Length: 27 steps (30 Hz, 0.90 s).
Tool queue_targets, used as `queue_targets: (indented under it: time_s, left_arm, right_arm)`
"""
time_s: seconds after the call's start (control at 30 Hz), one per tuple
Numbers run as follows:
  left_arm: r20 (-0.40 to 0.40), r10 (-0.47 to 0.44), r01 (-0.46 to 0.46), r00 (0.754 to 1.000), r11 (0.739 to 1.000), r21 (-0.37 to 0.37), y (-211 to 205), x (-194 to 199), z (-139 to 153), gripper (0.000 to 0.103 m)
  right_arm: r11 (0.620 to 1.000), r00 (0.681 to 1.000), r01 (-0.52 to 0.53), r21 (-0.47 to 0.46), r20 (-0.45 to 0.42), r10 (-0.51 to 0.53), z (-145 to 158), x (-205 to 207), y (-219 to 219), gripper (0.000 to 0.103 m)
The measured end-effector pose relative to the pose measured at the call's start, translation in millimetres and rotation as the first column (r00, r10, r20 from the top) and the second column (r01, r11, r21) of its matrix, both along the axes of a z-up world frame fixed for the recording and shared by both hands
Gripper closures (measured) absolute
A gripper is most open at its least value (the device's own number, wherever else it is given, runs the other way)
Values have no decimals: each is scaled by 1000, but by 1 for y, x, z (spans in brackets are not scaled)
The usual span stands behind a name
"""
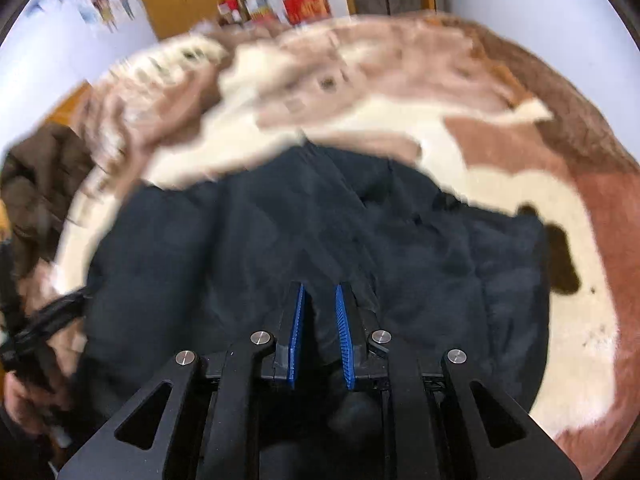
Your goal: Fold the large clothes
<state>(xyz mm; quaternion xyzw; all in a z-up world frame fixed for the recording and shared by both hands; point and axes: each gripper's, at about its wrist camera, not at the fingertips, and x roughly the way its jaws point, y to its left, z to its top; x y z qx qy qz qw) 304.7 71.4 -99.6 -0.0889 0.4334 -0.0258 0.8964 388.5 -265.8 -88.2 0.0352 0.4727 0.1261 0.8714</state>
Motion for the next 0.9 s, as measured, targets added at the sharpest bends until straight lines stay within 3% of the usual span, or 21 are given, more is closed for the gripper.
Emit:
queue_targets:
  time_s: [0.07, 0.2, 0.33, 0.4, 0.5, 0.6, 0.67, 0.77, 0.83, 0.9]
  left_arm:
    - [10, -1, 1, 1000, 1000, -6, -7, -7, -12, 81]
    - [0, -2, 2, 1000, 1000, 11, -9, -5, -14, 82]
    - [34, -9, 10, 999, 999, -51, -1, -21, 19, 82]
    - [80, -32, 39, 996, 996, -80, -2, -38, 34, 82]
    - [105, -100, 112, 989, 987, -115, -18, -59, 40, 82]
    - [41, -161, 164, 986, 981, -103, -41, -61, 18, 82]
    - [-19, -175, 172, 984, 979, -113, -52, -60, -4, 82]
    - [-40, -166, 160, 985, 980, -121, -61, -62, -19, 82]
    - [-47, -157, 149, 986, 979, -142, -62, -61, -22, 82]
    - [-50, -161, 153, 986, 979, -132, -65, -60, -24, 82]
  right_arm:
    - [1000, 1000, 5, 13, -16, -5, -20, 0, -7, 84]
    - [1000, 1000, 10, 11, -22, -10, -24, 0, -10, 84]
    - [1000, 998, 25, 5, 51, -25, 22, -21, -9, 83]
    - [998, 993, -16, 68, 117, 8, 49, -45, -7, 83]
    - [986, 982, -114, 120, 163, 94, 65, -73, 14, 82]
    - [976, 978, -179, 125, 131, 163, 52, -79, 40, 82]
    - [980, 982, -182, 82, 66, 177, 26, -74, 52, 82]
    - [988, 989, -147, 41, -13, 148, -9, -60, 49, 84]
    - [988, 990, -137, 66, -15, 138, -19, -57, 43, 84]
    - [989, 989, -147, 32, -5, 147, -21, -58, 45, 84]
